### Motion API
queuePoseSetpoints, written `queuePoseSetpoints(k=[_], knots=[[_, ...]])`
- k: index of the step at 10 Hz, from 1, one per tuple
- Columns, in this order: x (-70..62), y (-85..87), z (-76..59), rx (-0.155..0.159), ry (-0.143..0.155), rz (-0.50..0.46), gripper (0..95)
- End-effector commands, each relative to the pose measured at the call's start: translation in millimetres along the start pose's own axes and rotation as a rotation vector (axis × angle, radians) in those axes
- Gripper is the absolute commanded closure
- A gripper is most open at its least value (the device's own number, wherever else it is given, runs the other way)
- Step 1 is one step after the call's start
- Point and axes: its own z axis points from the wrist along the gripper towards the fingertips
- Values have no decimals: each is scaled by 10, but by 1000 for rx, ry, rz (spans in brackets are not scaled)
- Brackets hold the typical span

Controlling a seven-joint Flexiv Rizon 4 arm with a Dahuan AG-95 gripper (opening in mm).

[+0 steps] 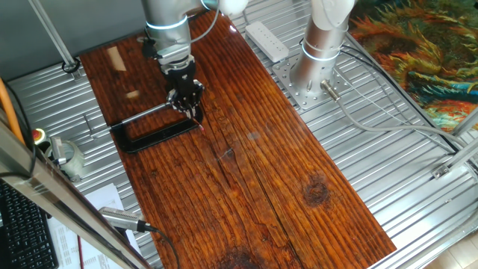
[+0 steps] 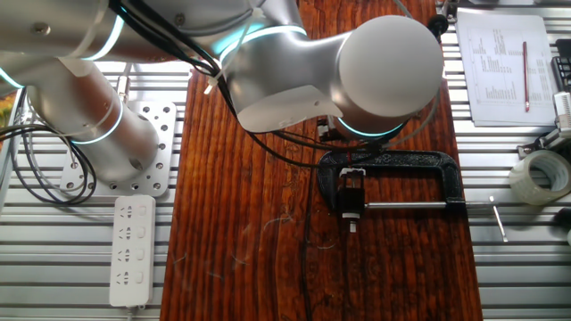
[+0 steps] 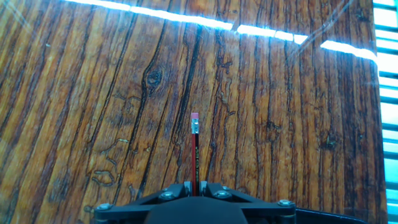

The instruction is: Insert the pencil into the pencil sharpener

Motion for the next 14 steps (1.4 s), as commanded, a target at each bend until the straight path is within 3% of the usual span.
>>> queuePoseSetpoints(k=[1, 10, 14], knots=[[-1, -4, -1, 3, 1, -6, 950], [54, 15, 10, 12, 14, 4, 950], [116, -7, -21, 14, 29, 56, 950]])
